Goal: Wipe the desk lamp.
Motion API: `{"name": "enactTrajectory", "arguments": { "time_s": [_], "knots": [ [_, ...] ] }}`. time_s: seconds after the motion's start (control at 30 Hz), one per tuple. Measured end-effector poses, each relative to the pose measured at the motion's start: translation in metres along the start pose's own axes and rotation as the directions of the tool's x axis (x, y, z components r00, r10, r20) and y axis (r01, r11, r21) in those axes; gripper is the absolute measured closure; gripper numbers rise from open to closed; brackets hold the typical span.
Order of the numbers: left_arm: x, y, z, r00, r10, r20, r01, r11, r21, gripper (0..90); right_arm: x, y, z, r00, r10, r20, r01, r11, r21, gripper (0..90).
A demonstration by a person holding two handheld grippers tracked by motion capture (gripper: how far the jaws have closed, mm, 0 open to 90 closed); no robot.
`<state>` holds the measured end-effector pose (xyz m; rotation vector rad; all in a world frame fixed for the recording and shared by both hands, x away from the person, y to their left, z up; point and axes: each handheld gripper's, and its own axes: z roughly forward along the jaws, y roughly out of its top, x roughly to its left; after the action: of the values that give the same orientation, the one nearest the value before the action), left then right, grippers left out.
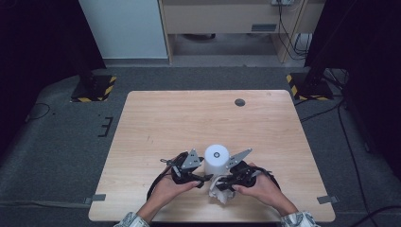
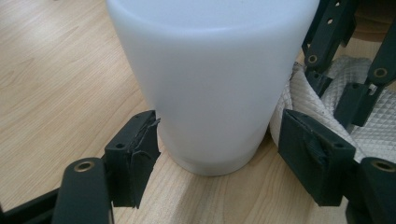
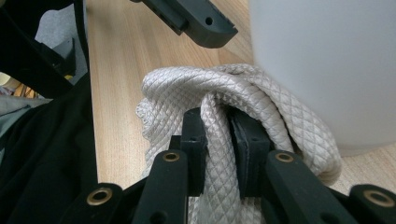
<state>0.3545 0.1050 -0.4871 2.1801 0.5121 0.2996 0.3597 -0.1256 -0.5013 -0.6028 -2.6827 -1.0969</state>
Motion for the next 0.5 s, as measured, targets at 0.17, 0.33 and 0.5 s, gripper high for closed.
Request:
{"name": "enactTrajectory", "arguments": {
  "time_s": [0.17, 0.33, 0.5],
  "knots": [
    [0.000, 0.000, 0.000, 1.0000, 0.001, 0.001, -0.001, 1.0000, 0.000, 28.3, 0.001, 0.000, -0.001, 1.0000, 0.003, 0.009, -0.003, 1.0000, -0.002, 76.4],
    [0.000, 0.000, 0.000, 1.0000, 0.001, 0.000, -0.001, 1.0000, -0.003, 28.3, 0.005, 0.004, -0.010, 0.9998, -0.014, 0.016, 0.014, 0.9989, -0.044, 76.2],
    [0.000, 0.000, 0.000, 1.0000, 0.000, 0.001, 0.000, 1.0000, -0.003, 28.4, 0.010, 0.008, -0.025, 0.9992, -0.034, 0.020, 0.035, 0.9945, -0.099, 76.2]
  ]
}}
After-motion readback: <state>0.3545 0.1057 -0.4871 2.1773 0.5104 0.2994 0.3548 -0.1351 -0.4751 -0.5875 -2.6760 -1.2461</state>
